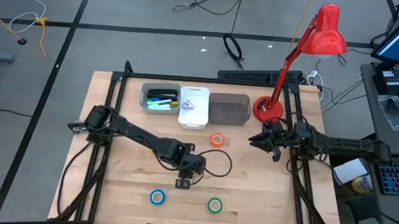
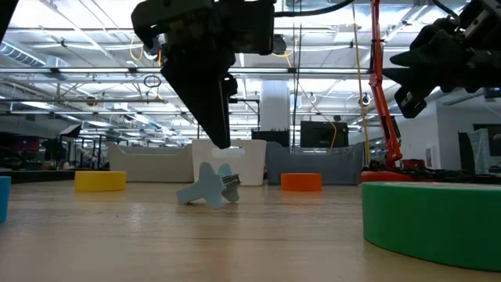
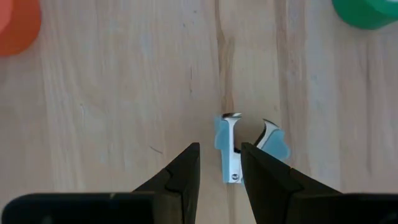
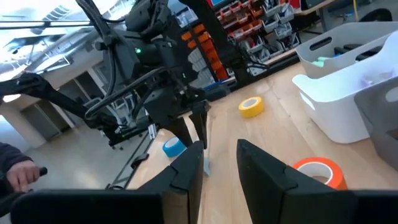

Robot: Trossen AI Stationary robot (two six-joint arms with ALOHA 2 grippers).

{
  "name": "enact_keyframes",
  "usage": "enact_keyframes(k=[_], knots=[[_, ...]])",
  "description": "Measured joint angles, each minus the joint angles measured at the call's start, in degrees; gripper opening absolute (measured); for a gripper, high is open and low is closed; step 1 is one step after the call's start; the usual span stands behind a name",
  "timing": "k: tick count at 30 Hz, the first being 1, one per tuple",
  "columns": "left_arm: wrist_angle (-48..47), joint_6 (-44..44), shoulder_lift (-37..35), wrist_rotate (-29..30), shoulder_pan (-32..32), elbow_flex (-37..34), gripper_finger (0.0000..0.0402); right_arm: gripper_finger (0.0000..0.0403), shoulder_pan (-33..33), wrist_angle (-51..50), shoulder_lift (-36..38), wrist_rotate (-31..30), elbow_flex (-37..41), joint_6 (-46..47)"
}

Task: Pick and place Stapler, Stapler remover, tape
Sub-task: Put the gray staple remover into the white bin

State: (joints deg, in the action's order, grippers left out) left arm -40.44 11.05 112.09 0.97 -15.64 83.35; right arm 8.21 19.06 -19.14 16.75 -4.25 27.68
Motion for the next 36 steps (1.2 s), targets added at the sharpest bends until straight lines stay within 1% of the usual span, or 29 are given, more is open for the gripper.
enact_keyframes(k=[4, 7, 14, 17, 24, 36], knots=[[0.43, -1.73, 1.55, 1.41, -0.2, -0.05, 0.012, 0.0091, 0.0, 0.01, 0.02, 0.04, 0.02, 0.15], [2.02, -2.82, 3.16, 0.61, -0.11, -0.04, 0.012, 0.0089, 0.0, -0.01, 0.02, 0.05, 0.05, 0.37], [2.04, -2.8, 6.93, -0.26, -0.1, -0.09, 0.012, 0.0091, -0.04, -0.12, 0.04, 0.07, 0.1, 0.51], [2.05, -2.36, 7.02, -1.58, -0.09, -0.09, 0.012, 0.0089, -0.04, -0.1, -0.07, 0.07, 0.13, 0.48], [1.74, 1.07, 6.19, -2.04, 0.94, 0.0, 0.012, 0.0091, -0.04, -0.09, -0.04, 0.07, 0.13, 0.42], [-1.08, 1.46, 5.49, -2.51, 2.84, 0.0, 0.012, 0.009, -0.04, -0.1, -0.04, 0.11, 0.17, 1.62]])
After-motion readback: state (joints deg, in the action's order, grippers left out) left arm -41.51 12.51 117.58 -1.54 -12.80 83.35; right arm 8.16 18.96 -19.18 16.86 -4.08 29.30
